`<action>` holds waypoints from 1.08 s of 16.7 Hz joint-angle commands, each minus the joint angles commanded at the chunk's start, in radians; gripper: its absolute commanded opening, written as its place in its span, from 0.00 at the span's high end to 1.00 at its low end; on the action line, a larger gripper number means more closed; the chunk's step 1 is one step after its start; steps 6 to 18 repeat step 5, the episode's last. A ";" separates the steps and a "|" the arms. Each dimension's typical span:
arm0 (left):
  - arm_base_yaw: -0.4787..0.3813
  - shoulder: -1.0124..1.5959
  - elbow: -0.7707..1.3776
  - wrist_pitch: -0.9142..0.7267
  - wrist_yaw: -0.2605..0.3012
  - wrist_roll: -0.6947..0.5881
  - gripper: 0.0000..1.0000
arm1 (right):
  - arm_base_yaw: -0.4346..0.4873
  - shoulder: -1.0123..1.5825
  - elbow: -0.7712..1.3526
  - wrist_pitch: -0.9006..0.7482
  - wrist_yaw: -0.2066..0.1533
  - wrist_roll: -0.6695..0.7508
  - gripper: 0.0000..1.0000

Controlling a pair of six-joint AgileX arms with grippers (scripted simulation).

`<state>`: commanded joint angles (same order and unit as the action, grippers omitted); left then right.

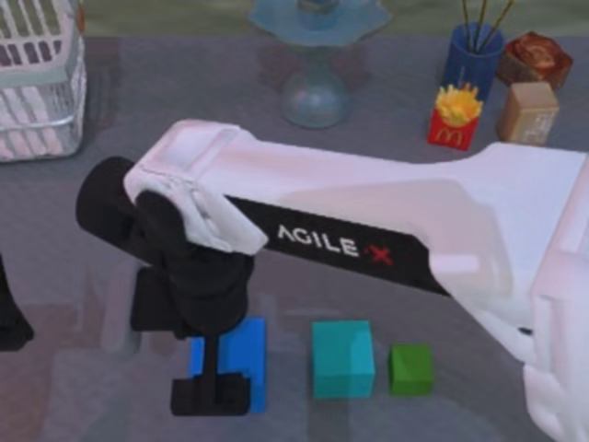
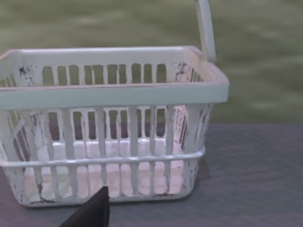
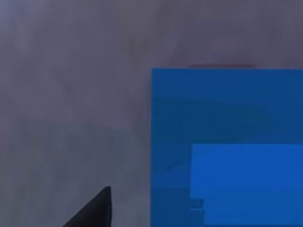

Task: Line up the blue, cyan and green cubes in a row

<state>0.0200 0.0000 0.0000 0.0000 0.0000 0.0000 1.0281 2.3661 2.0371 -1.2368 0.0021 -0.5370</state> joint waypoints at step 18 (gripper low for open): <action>0.000 0.000 0.000 0.000 0.000 0.000 0.00 | 0.002 -0.019 0.118 -0.138 0.001 0.001 0.00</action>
